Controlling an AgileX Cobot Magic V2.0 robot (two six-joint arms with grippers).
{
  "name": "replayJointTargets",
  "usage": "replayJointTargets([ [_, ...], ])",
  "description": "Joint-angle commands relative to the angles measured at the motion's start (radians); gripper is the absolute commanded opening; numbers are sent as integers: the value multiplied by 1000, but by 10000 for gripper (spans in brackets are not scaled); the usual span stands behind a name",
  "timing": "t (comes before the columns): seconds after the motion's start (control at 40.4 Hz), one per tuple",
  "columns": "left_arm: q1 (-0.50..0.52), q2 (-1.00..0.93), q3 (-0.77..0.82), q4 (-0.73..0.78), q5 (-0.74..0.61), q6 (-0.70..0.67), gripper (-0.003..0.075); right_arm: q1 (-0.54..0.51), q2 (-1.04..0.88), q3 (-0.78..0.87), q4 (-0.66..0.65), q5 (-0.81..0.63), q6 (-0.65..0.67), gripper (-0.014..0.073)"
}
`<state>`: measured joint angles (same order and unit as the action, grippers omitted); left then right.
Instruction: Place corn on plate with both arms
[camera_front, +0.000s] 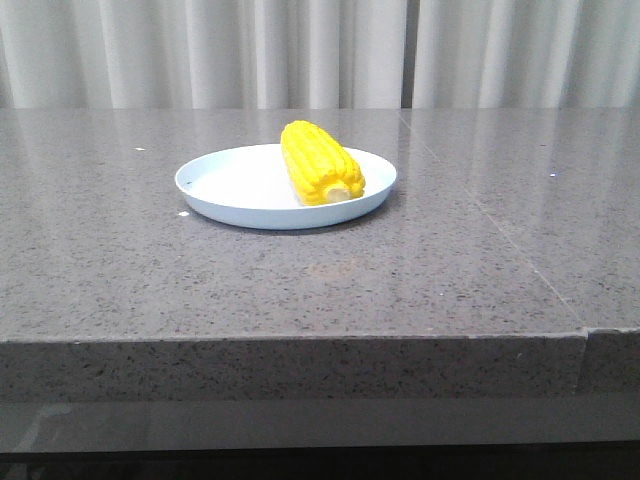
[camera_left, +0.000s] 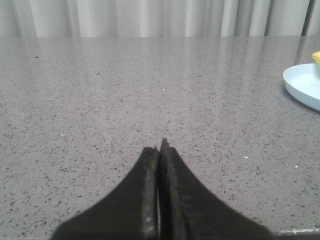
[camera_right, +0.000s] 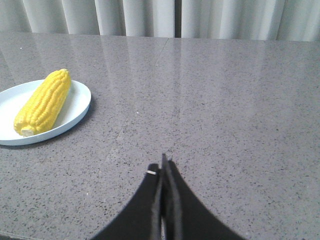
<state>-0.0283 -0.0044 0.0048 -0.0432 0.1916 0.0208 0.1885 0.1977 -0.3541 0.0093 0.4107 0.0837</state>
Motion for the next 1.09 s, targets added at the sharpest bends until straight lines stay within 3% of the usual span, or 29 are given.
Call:
replayJointTargets([
  [0.0, 3, -20, 4, -10, -89, -1, -20, -3, 11, -25, -9, -71, -10, -91],
  [0.768, 3, -20, 4, -10, -89, -1, -20, -3, 11, -24, -9, -73, -10, -91],
  [0.892, 3, -20, 4, -10, -89, -1, -20, -12, 5, 25, -24, -123, -10, -91],
  [1.066, 3, -20, 4, -10, -89, -1, -20, -103, -59, 171, -23, -259, -10, -91],
])
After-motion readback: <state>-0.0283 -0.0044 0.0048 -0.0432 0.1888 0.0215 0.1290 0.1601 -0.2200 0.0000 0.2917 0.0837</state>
